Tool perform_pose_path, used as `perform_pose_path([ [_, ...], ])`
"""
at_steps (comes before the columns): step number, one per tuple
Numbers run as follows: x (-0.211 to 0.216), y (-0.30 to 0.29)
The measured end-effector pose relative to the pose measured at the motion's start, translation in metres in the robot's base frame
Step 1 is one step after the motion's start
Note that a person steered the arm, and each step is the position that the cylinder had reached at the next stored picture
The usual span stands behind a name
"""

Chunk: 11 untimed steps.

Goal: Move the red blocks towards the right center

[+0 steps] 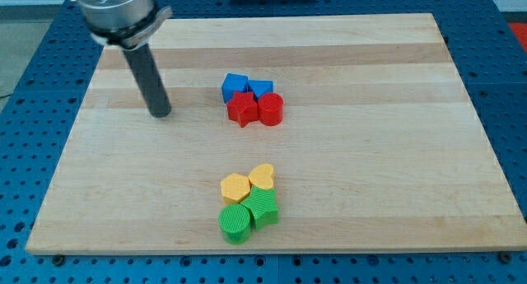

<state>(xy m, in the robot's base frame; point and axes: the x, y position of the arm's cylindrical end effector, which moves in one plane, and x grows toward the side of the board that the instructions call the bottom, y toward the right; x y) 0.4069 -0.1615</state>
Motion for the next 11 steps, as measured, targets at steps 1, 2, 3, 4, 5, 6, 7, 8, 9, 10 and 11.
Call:
perform_pose_path([
  [1,0.001,0.039],
  [2,0.004,0.09],
  [3,0.004,0.15],
  [4,0.004,0.164],
  [5,0.005,0.113],
  [6,0.023,0.096],
  [7,0.033,0.143],
  [8,0.033,0.207],
  [9,0.031,0.253],
  [10,0.029,0.267],
  [11,0.04,0.237],
])
